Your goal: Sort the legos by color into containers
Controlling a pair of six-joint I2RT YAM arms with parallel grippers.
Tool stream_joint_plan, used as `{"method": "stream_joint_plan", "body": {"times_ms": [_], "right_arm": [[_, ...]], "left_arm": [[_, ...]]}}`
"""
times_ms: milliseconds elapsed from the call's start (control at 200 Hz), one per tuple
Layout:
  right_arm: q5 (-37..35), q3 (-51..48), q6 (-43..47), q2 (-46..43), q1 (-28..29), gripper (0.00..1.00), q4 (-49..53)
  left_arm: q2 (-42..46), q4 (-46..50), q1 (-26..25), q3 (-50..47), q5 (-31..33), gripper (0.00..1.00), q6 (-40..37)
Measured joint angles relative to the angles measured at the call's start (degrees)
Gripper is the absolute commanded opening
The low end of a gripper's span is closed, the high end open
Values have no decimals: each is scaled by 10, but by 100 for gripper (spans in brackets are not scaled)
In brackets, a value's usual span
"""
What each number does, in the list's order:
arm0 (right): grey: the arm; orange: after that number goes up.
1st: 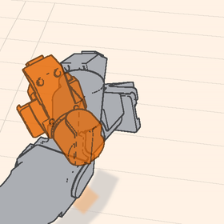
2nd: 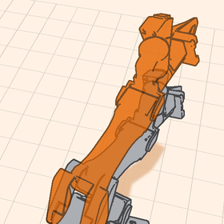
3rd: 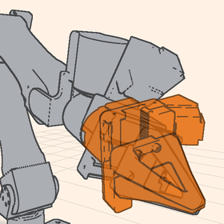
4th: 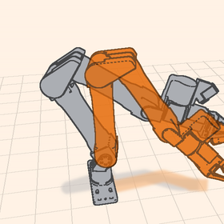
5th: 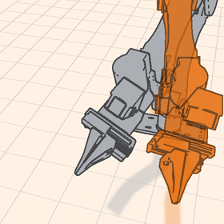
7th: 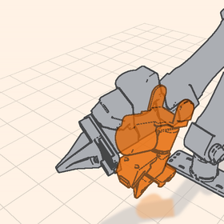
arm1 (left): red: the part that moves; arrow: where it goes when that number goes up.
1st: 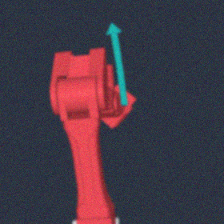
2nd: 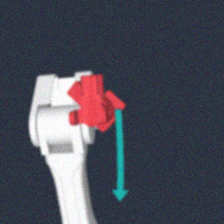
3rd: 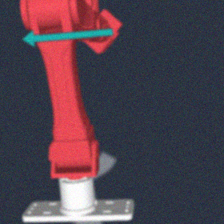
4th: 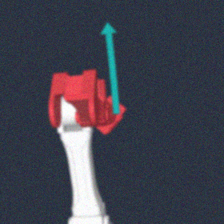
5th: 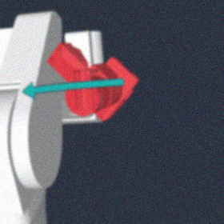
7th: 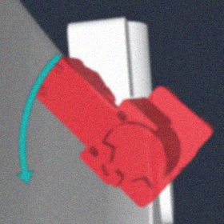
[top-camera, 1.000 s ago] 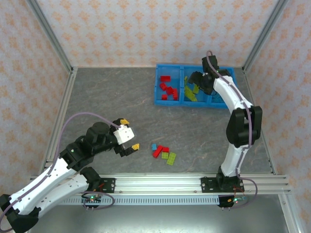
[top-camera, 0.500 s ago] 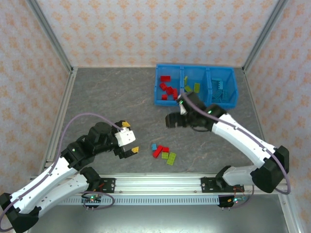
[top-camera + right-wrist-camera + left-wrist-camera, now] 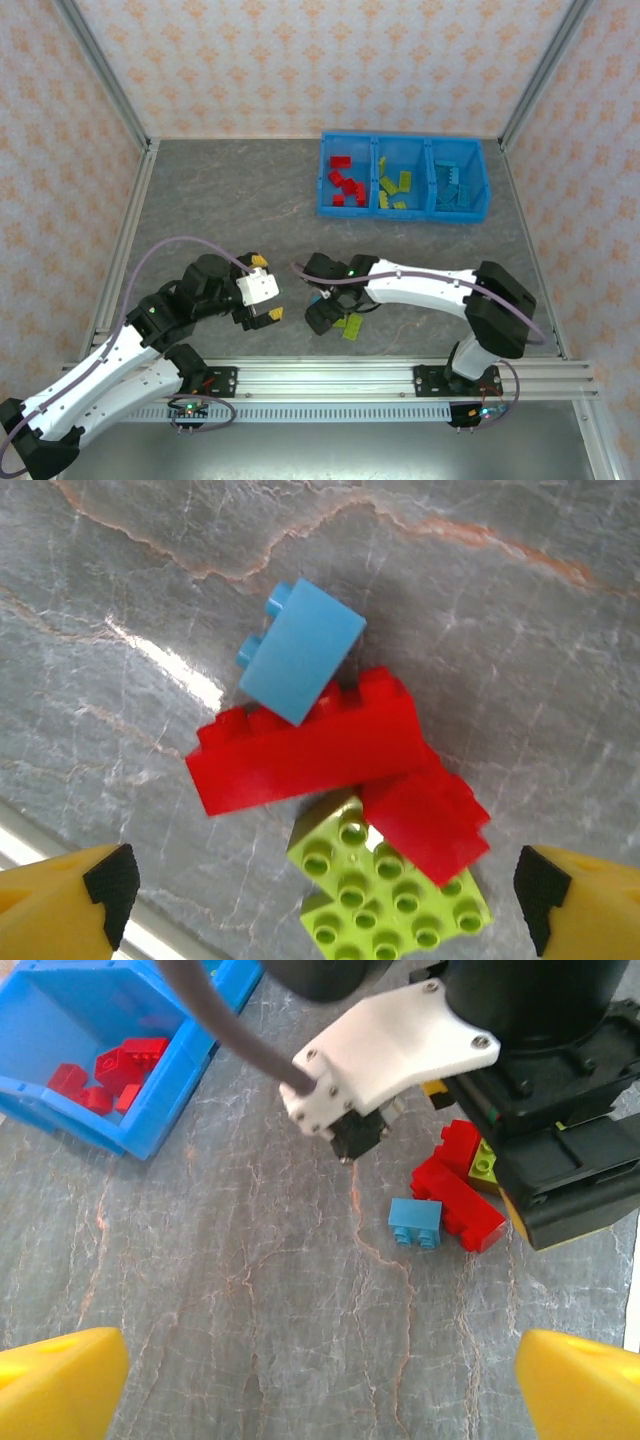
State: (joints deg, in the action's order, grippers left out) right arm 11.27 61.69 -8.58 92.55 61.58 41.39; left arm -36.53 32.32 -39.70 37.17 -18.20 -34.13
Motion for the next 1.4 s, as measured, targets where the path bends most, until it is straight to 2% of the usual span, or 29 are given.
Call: {"method": "stream_joint_plan", "body": {"times_ms": [445, 756, 896, 1016, 1226, 1401], "right_arm": [[23, 21, 40, 83, 0, 77, -42], [4, 21, 31, 78, 0, 64, -49], [-3, -3, 16, 35, -10, 55, -73], [-5, -41, -7, -41, -48, 50, -102], [-22, -89, -56, -176, -134, 50, -154], [-49, -99, -114, -186, -228, 49, -182]], "left_arm": [[0, 9, 0, -2, 0, 100, -5], [0, 9, 0, -2, 0, 100, -5], [0, 9, 0, -2, 0, 100, -5], [0, 9, 0, -2, 0, 100, -5], [-1, 9, 0, -2, 0, 100, -5], [-5, 9, 0, -2, 0, 100, -5]]}}
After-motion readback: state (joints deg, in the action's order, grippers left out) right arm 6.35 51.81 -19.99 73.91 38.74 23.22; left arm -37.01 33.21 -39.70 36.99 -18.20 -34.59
